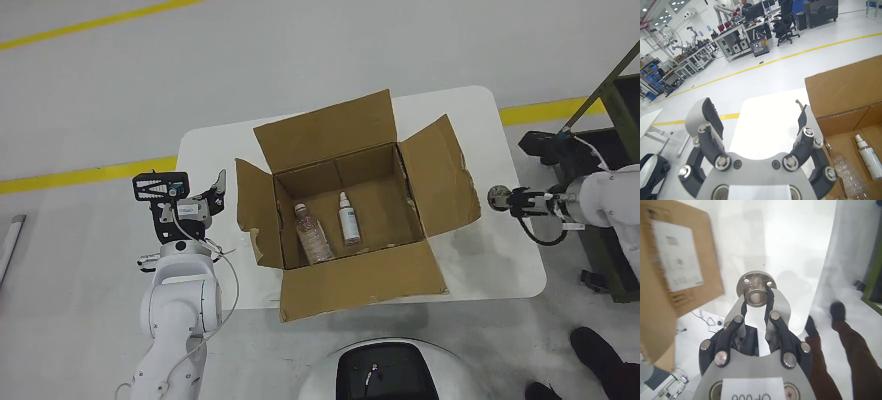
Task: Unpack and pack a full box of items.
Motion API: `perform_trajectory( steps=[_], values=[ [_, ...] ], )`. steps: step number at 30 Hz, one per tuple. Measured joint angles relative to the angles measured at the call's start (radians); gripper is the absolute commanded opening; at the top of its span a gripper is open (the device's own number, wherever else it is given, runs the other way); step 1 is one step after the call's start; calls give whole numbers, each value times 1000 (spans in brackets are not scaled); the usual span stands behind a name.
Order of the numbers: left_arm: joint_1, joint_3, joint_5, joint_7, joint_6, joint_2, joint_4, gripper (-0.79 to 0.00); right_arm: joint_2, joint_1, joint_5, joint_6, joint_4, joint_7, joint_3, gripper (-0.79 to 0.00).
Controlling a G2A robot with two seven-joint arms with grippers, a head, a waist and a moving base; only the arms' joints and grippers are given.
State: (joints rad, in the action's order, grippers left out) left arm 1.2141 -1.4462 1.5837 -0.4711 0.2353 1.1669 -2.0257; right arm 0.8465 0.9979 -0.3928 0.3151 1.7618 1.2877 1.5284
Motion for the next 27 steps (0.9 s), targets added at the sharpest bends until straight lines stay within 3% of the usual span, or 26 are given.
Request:
perform_trajectory(
  steps=[6,12,17,27],
  values=[
    [0,0,0,0,0,0,0,0,7,85,342,-70,39,-117,177,-785],
    [0,0,0,0,0,0,0,0,14,102,585,-189,42,-129,216,-785],
    [0,0,0,0,0,0,0,0,19,46,634,-234,34,-123,123,-785],
    [0,0,0,0,0,0,0,0,57,-194,535,-189,-22,-161,-246,-785]
  ],
)
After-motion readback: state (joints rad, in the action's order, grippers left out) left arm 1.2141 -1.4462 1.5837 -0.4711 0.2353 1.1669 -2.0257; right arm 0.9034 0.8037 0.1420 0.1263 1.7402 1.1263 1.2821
